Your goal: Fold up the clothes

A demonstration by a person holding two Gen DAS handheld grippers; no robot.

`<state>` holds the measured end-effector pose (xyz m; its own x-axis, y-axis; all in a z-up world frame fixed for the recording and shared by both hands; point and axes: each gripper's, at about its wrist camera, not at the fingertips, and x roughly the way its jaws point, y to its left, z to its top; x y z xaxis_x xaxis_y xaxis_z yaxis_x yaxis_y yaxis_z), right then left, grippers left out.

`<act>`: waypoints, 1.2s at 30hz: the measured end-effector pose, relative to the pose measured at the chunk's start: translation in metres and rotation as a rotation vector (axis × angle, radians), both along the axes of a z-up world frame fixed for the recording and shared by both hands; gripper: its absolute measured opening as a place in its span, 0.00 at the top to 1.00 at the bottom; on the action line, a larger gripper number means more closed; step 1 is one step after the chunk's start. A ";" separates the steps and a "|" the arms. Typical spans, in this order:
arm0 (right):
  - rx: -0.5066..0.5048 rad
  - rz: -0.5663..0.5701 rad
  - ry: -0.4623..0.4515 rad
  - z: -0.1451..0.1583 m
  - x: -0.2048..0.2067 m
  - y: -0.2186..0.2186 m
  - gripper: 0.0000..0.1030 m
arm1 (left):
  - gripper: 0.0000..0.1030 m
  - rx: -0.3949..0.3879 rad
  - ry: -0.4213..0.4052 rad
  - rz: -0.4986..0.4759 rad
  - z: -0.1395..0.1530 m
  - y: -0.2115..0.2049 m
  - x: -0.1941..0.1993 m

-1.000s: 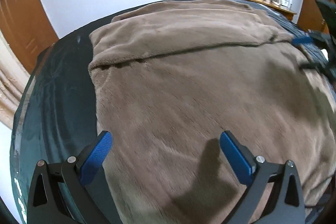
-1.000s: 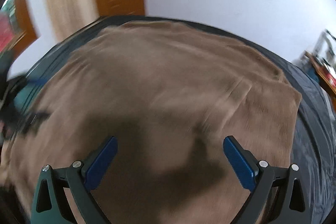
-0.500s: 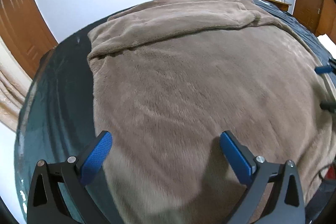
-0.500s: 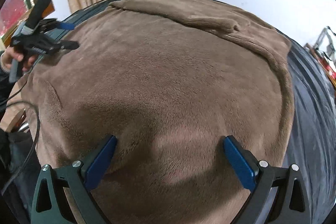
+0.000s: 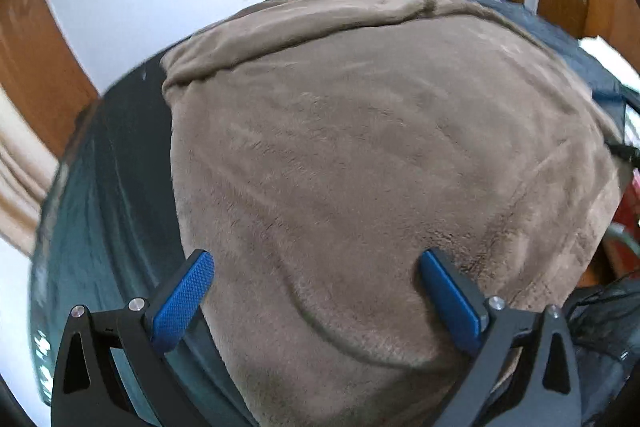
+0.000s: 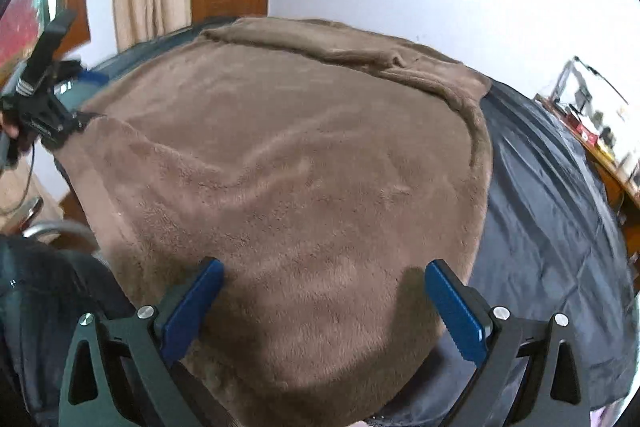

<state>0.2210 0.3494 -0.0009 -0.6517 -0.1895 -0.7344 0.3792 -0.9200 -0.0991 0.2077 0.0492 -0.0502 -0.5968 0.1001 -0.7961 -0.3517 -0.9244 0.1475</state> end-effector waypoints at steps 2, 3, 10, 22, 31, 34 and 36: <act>-0.027 -0.016 0.017 -0.002 0.003 0.005 0.01 | 0.00 0.044 -0.013 0.024 -0.001 -0.009 0.000; -0.041 -0.025 0.026 -0.003 0.004 0.008 0.01 | 0.00 0.064 -0.017 0.036 -0.002 -0.014 0.002; -0.102 -0.099 0.109 -0.007 0.019 0.014 0.01 | 0.00 0.118 0.039 0.079 -0.004 -0.023 0.021; -0.130 -0.192 0.192 -0.010 0.031 0.011 0.01 | 0.00 0.101 0.197 0.018 0.001 -0.049 0.097; -0.139 -0.271 0.187 -0.006 0.031 0.012 0.01 | 0.00 0.017 0.223 -0.050 -0.020 -0.032 0.115; -0.133 -0.269 0.222 0.001 0.040 0.012 0.01 | 0.00 0.048 0.239 -0.026 -0.017 -0.031 0.112; -0.132 -0.261 0.245 0.005 0.047 0.012 0.01 | 0.00 0.088 0.243 -0.007 -0.012 -0.035 0.110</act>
<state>0.2680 0.3617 0.0043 -0.8440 -0.0760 -0.5310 0.1097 -0.9934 -0.0321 0.3173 0.0146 -0.0626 -0.7688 0.1671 -0.6173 -0.3221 -0.9351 0.1480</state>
